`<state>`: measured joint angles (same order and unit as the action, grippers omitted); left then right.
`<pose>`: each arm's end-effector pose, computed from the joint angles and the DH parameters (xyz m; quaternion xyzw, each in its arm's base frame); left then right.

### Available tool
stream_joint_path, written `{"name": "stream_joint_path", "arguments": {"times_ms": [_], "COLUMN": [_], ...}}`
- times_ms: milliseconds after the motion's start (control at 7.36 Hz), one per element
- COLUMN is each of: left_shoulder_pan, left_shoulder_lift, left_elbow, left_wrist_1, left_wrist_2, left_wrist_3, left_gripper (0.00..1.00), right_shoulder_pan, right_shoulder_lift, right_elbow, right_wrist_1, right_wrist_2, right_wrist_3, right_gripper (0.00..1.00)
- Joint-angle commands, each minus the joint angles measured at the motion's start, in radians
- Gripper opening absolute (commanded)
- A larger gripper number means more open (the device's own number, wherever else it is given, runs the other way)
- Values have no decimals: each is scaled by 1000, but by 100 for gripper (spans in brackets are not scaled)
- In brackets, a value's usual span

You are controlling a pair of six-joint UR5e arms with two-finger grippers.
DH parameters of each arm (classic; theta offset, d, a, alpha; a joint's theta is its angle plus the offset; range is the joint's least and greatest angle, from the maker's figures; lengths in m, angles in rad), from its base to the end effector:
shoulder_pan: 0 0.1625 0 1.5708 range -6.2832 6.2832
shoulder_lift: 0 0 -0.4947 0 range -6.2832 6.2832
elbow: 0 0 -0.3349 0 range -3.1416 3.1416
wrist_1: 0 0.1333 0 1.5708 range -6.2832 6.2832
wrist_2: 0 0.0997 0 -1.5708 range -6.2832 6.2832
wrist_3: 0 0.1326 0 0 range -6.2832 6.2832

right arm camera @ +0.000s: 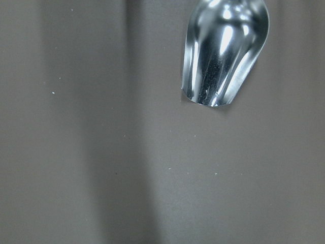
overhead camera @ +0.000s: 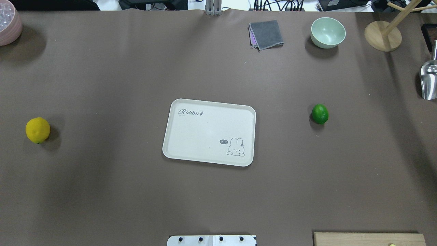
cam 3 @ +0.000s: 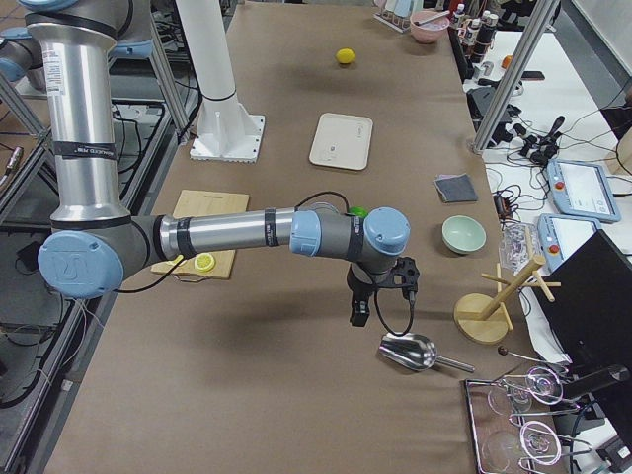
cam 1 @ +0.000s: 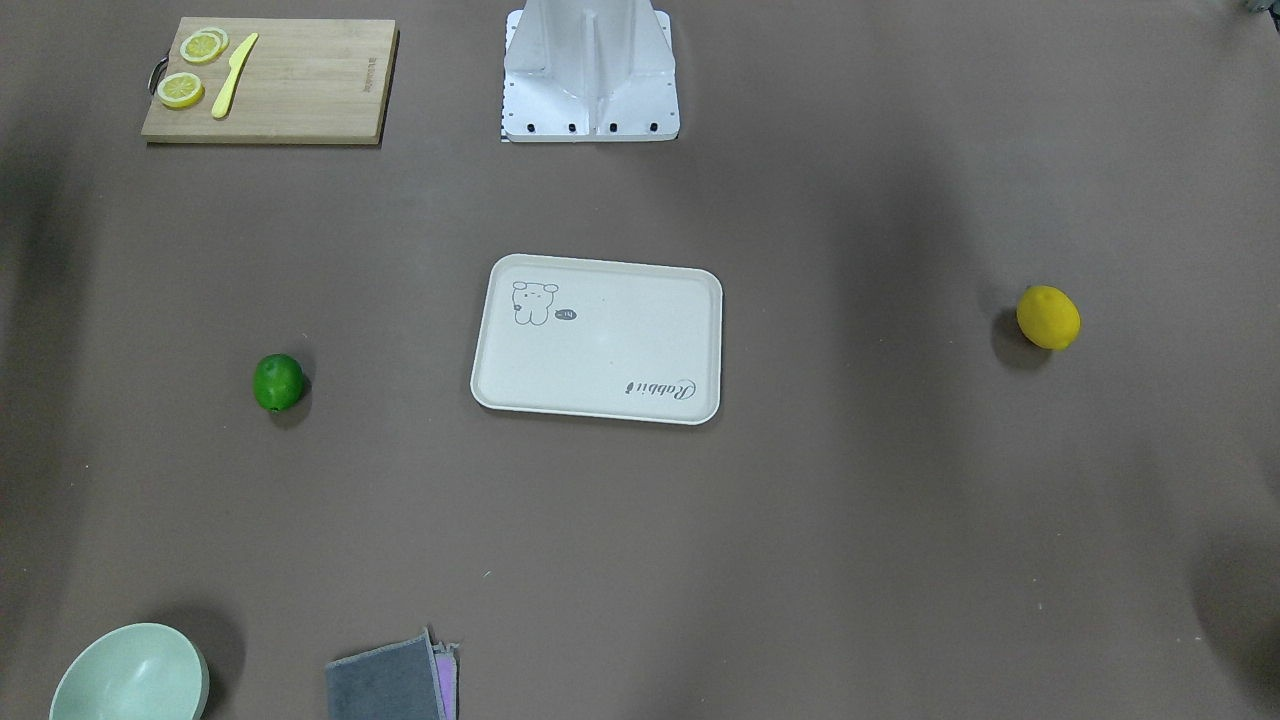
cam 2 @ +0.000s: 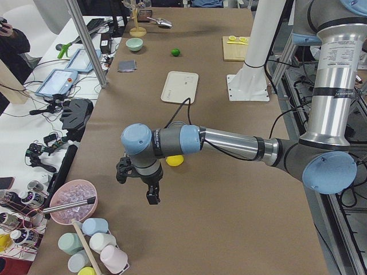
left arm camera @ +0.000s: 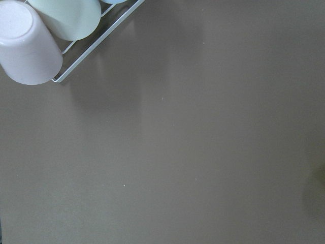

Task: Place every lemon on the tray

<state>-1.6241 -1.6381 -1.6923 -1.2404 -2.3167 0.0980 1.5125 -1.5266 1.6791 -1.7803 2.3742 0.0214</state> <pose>-0.0671 -0.4442 0.7037 -0.0382 0.3674 -0.0050 0.9293 0.0117 -0.4486 0.7034 -0.0418 -0.3895 -0.0058 0.9201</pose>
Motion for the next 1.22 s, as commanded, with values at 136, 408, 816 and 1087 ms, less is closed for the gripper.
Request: {"name": "stream_joint_path", "arguments": {"times_ms": [136,408,816,1087], "left_shoulder_pan": [56,122,232,359], "left_shoulder_lift": [6,11,49,46], "left_elbow": [-32,-27,25,14], "left_wrist_1": [-2,-101,-340,-491], "left_wrist_2": [-38,-33,-27,-24], "left_wrist_3": [-101,-240,-473,-738], "left_gripper": [97,97,97,97], "right_shoulder_pan": [-60,-147,-233,-296], "right_shoulder_lift": [46,109,232,305], "right_elbow": [-13,-27,-61,-70], "right_wrist_1": [-2,-1,-2,-2], "right_wrist_2": [22,53,53,48], "right_wrist_3": [61,191,318,444], "right_gripper": [100,100,100,100]}}
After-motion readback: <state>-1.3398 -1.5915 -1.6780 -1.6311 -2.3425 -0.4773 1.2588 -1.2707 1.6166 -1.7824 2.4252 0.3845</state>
